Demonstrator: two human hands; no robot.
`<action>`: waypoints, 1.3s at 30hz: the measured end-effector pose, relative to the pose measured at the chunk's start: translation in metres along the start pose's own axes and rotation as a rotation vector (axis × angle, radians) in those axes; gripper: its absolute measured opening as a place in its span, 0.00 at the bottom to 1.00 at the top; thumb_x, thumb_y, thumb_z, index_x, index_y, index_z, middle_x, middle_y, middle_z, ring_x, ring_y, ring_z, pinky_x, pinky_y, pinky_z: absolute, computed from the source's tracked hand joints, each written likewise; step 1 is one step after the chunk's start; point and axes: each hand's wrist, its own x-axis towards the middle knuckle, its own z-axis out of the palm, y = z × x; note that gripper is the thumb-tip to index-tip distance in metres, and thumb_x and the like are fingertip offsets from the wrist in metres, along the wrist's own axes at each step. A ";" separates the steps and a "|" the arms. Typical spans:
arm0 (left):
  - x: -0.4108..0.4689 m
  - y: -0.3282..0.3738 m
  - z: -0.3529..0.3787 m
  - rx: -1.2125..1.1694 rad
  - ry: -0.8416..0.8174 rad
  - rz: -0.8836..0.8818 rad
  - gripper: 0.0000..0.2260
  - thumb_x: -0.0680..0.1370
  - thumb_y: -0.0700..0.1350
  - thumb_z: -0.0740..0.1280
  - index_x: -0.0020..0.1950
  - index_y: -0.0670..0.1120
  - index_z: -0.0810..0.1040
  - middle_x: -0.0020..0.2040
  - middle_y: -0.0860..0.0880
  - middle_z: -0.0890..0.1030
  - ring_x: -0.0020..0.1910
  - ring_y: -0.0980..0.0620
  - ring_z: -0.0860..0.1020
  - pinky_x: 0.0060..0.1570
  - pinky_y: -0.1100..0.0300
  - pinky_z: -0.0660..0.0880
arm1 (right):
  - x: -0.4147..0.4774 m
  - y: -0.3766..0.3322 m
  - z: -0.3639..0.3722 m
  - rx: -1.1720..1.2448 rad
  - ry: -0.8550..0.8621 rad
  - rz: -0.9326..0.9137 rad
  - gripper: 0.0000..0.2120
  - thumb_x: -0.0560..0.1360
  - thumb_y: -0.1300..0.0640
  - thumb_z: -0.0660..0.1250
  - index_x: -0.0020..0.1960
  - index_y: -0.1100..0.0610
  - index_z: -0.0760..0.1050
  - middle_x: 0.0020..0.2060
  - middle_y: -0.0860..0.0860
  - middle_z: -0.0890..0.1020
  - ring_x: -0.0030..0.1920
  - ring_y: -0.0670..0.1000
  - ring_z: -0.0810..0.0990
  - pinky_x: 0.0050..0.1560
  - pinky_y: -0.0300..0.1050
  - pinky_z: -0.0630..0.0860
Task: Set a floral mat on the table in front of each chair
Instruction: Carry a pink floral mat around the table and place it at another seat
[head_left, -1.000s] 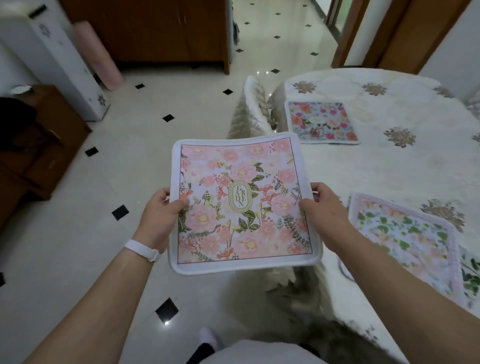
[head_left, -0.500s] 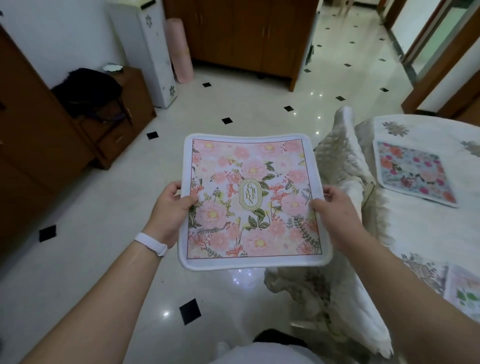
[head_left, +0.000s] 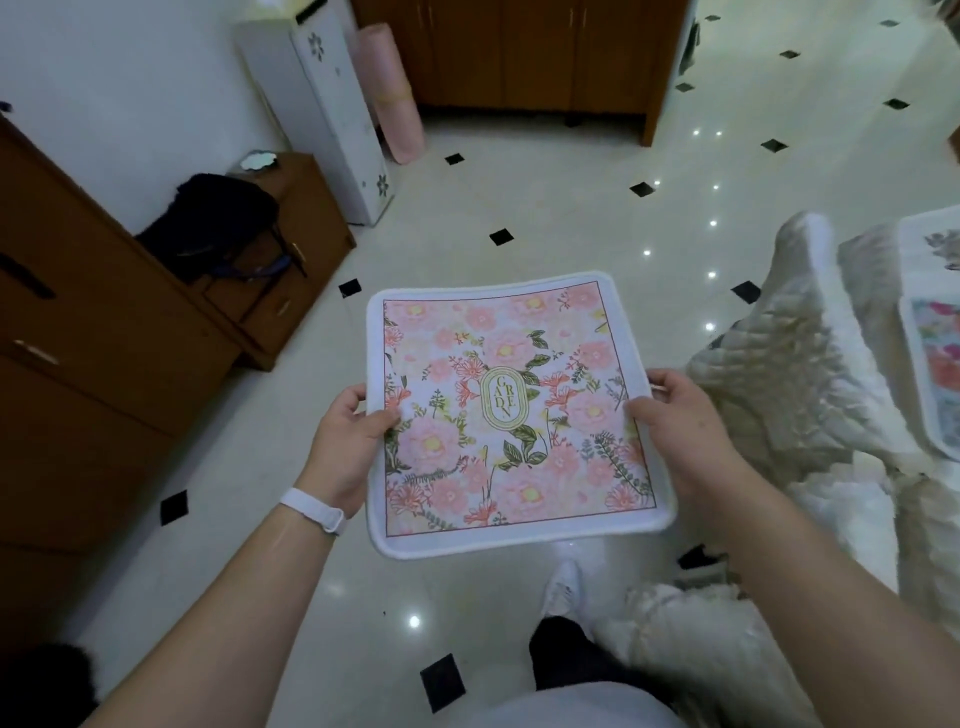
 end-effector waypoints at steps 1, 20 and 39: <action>0.014 0.010 0.012 -0.001 0.001 -0.010 0.08 0.78 0.35 0.66 0.54 0.47 0.74 0.51 0.39 0.84 0.46 0.38 0.83 0.48 0.41 0.79 | 0.016 -0.009 -0.003 0.012 0.002 0.007 0.15 0.75 0.66 0.63 0.59 0.55 0.75 0.46 0.48 0.84 0.45 0.55 0.85 0.51 0.58 0.81; 0.218 0.133 0.159 0.078 -0.191 0.138 0.08 0.77 0.34 0.67 0.50 0.46 0.76 0.51 0.39 0.83 0.46 0.38 0.83 0.47 0.43 0.80 | 0.184 -0.125 -0.043 0.135 0.212 -0.010 0.13 0.74 0.66 0.62 0.53 0.51 0.74 0.44 0.51 0.86 0.41 0.54 0.85 0.45 0.54 0.83; 0.520 0.277 0.291 0.130 -0.554 0.178 0.08 0.77 0.34 0.67 0.52 0.45 0.78 0.52 0.42 0.84 0.46 0.43 0.82 0.48 0.48 0.80 | 0.403 -0.244 0.007 0.187 0.580 -0.004 0.13 0.74 0.66 0.64 0.54 0.53 0.74 0.43 0.50 0.85 0.37 0.51 0.84 0.39 0.47 0.79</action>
